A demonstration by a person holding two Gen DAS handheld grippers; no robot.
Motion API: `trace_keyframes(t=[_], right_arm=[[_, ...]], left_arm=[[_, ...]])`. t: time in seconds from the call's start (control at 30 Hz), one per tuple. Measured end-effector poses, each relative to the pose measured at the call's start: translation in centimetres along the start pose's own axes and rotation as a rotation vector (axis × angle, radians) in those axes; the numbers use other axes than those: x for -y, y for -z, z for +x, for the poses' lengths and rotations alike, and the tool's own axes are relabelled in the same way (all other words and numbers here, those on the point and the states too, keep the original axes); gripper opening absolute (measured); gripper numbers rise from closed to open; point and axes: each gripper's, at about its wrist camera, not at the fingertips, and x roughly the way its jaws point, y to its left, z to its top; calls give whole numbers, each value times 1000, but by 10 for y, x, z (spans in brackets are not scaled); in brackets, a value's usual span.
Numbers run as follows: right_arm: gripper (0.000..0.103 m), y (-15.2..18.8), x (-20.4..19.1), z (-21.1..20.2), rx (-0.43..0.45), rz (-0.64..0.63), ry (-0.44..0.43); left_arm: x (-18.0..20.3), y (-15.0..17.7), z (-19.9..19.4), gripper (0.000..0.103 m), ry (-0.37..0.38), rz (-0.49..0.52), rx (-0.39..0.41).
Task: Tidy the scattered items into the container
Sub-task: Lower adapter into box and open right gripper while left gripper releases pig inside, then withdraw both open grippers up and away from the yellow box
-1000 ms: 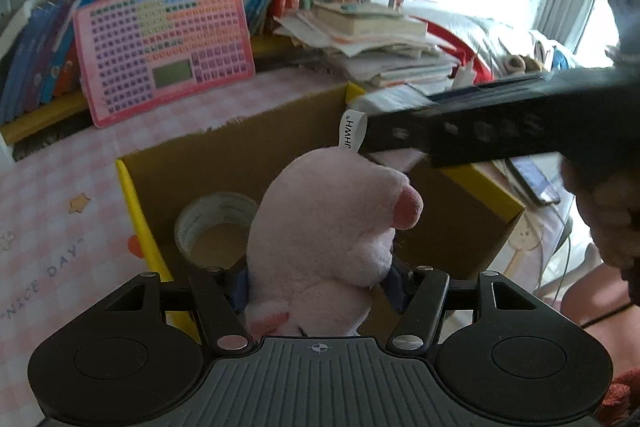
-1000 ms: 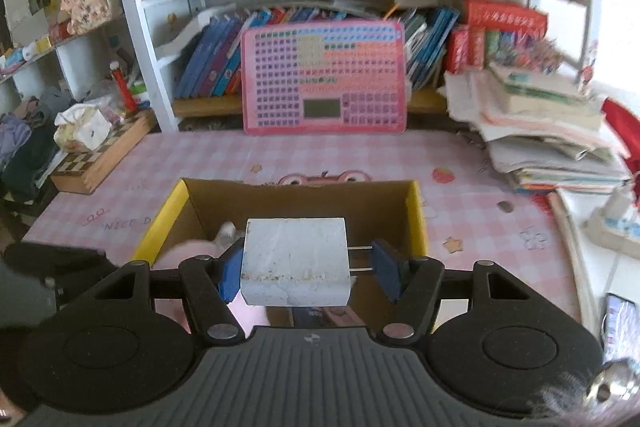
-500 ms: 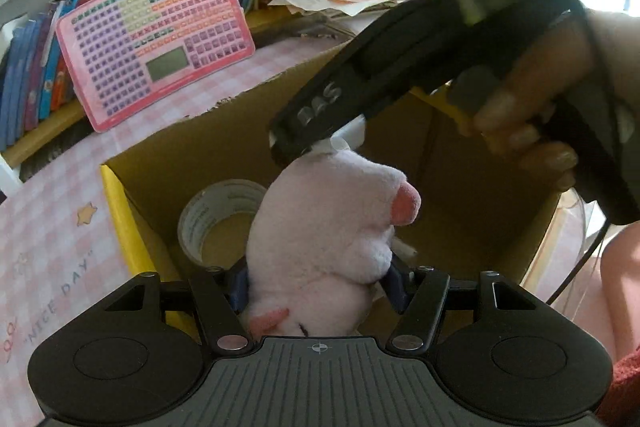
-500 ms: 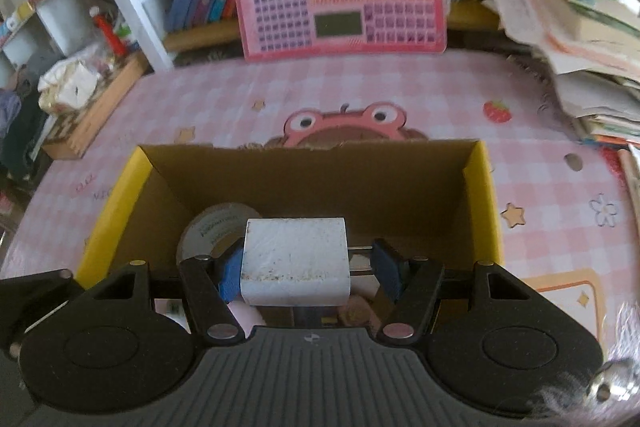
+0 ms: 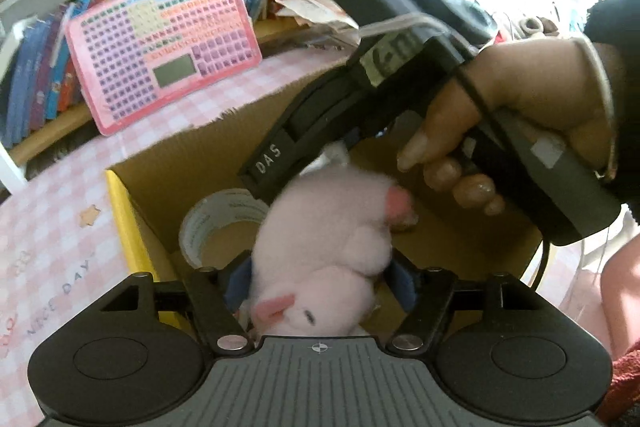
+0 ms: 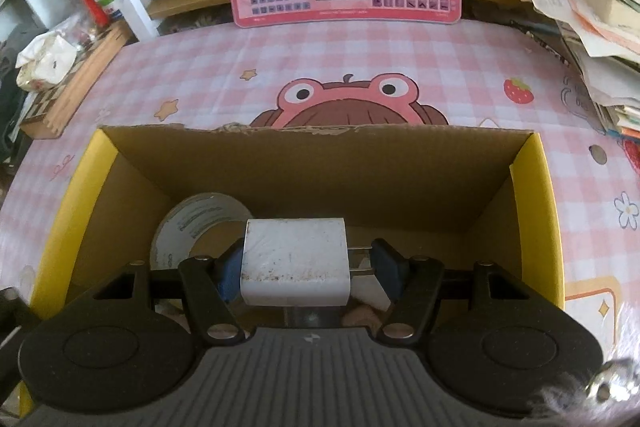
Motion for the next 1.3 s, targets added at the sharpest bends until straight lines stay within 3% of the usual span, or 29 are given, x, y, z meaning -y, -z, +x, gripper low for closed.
trace_keyframes(t=[0.23, 0.67, 0.9, 1.3], right_arm=[[68, -1, 2, -20, 65, 26, -25], [69, 27, -17, -90, 252, -51, -40], [72, 51, -24, -130, 369, -138, 40], [74, 110, -39, -171, 459, -135, 116]], left_arm=[[5, -3, -25, 78, -32, -25, 79], [0, 9, -92, 83, -147, -142, 204], [-7, 25, -122, 87, -196, -222, 254], [-16, 72, -157, 88, -290, -325, 283]])
